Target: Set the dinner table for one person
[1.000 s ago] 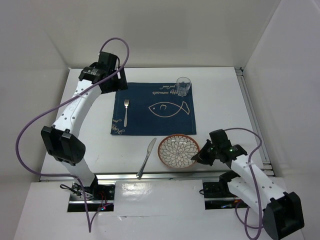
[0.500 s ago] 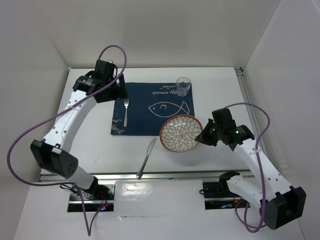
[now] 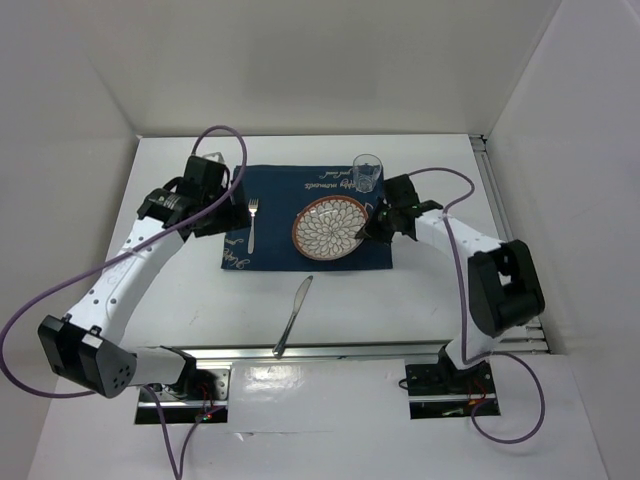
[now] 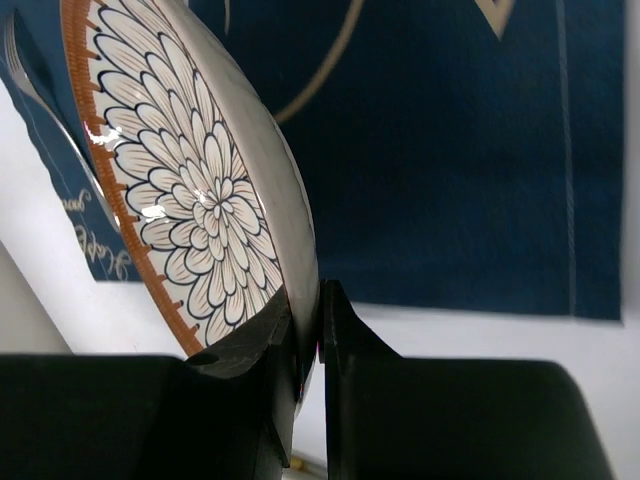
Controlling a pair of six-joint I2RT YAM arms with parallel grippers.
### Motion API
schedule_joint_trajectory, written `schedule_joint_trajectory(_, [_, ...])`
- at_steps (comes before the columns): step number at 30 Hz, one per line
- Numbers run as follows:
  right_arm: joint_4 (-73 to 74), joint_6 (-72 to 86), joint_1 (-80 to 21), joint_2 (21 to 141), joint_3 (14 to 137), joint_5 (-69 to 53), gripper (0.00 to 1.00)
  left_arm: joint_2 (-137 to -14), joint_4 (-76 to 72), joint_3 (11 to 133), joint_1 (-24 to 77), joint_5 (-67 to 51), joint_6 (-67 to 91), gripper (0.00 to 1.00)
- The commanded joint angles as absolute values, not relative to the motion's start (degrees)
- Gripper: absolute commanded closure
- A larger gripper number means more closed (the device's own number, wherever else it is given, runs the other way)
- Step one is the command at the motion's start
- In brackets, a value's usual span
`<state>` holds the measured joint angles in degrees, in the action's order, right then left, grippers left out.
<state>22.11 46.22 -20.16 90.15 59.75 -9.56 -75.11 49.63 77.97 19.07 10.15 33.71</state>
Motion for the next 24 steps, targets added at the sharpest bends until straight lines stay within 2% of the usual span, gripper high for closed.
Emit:
schedule_joint_trajectory(1, [6.9,48.3,-21.2,93.7,67.1,-15.2,1.0,-73.1,48.6,77.2,19.9,9.8,35.3,0.16])
schedule_joint_trajectory(10, [-4.5,51.8,-21.7,102.6,69.6,-20.8,1.0,-72.0,47.3,74.6,19.9,10.4,35.3,0.16])
schedule_joint_trajectory(24, [-9.7,54.6,-22.2,113.6,73.1,-25.5,1.0,-70.0,45.4,71.5,19.9,11.0,34.7,0.15])
